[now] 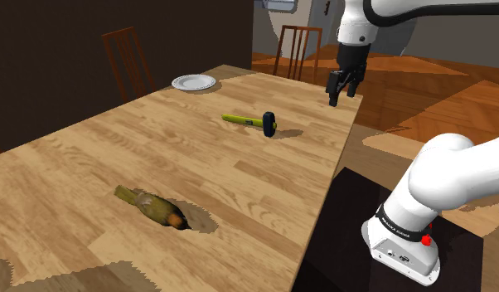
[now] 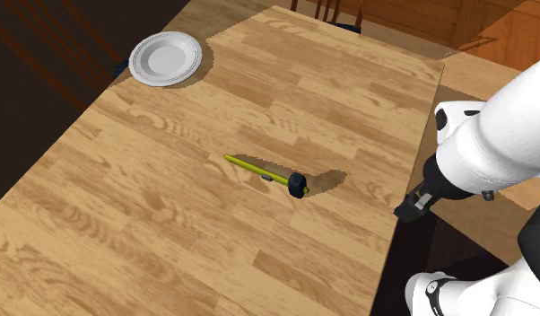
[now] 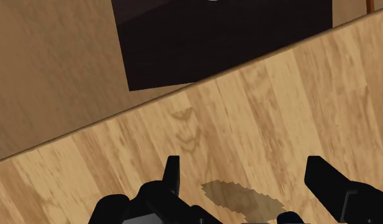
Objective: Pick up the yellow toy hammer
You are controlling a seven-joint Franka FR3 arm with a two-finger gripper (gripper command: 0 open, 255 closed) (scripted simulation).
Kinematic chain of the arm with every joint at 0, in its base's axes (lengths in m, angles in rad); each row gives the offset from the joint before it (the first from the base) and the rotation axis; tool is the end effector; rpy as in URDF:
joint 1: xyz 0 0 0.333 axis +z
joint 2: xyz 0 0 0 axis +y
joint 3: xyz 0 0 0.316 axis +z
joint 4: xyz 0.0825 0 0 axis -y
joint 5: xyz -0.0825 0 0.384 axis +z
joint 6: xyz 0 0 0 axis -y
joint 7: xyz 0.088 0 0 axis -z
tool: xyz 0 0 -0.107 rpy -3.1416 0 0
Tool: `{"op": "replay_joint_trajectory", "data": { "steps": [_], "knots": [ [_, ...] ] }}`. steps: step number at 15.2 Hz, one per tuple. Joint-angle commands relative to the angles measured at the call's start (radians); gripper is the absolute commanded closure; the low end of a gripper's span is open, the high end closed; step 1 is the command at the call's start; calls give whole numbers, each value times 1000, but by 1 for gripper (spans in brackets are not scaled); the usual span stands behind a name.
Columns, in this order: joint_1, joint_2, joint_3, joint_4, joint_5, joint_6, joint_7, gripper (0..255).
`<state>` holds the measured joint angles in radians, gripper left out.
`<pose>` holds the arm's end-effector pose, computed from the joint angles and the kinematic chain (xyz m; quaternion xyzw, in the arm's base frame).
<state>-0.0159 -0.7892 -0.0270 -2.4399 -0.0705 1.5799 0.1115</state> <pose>0.3029 -0.0223 0.5528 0.9965 -0.0712 -0.0344 0.0270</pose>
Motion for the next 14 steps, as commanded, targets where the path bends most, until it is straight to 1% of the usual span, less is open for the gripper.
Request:
{"op": "replay_joint_trajectory", "data": {
  "steps": [1, 8, 14],
  "knots": [
    [0, 0, 0, 0, 0, 0, 0, 0],
    [45, 294, 0, 132, 21, 135, -57, 0],
    [77, 540, 10, 289, 42, 201, -109, 0]
  ]
}}
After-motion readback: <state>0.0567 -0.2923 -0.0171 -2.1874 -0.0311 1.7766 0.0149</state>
